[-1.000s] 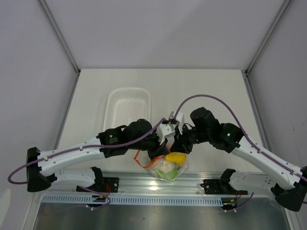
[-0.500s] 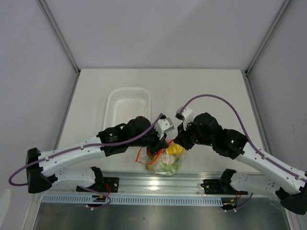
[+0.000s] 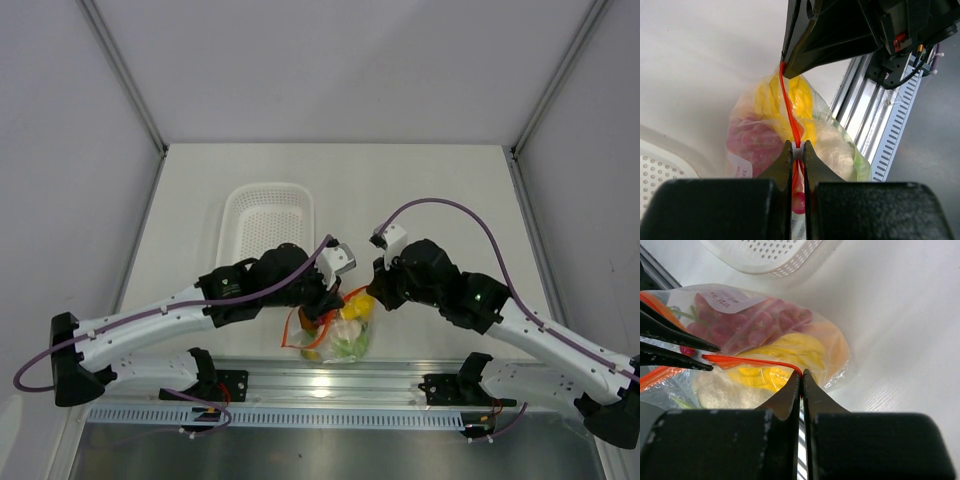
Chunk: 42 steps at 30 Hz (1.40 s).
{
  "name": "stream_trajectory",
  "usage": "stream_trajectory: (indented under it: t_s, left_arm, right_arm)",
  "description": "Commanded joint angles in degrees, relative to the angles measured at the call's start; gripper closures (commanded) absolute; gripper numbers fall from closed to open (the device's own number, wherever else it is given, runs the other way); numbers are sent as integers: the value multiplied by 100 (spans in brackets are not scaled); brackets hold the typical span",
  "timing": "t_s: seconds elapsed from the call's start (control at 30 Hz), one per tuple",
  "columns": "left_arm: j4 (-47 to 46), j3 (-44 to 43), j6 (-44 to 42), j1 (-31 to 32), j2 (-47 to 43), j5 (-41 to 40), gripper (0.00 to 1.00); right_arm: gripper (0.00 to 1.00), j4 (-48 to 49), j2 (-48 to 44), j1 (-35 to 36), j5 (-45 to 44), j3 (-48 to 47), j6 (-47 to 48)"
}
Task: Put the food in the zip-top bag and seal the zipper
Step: Zip the zipper food storage bag at the center of the board.
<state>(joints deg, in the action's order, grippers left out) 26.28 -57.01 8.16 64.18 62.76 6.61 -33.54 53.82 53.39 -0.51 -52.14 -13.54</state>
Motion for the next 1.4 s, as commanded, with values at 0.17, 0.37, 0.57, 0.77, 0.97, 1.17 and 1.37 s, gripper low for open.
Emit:
stream_trajectory:
  t_s: [0.17, 0.37, 0.57, 0.77, 0.97, 1.17, 1.37]
  left_arm:
    - [317, -55, 124, 15, -405, 262, 99]
    - [299, -240, -8, 7, -221, 385, 99]
    - [131, -161, -25, 7, -256, 543, 99]
    - [70, -82, -17, -11, -264, 596, 99]
    - [8, -47, -8, -29, -308, 648, 100]
    - [-27, 6, -8, -46, -370, 675, 99]
    - [-53, 94, 54, -81, -440, 640, 99]
  right_arm:
    - [100, -346, -74, -355, -872, -112, 254]
    - [49, -442, -135, -320, 954, -647, 1299]
    - [38, -575, -47, -311, 1974, -1088, 1951]
    - [40, -434, 251, -311, 3045, -1070, 2057]
    - [49, -294, 778, -267, 3452, -956, 2110]
    - [73, -66, 1060, -259, 3743, -886, 2058]
    - [100, 224, 1043, -250, 3226, -631, 1566]
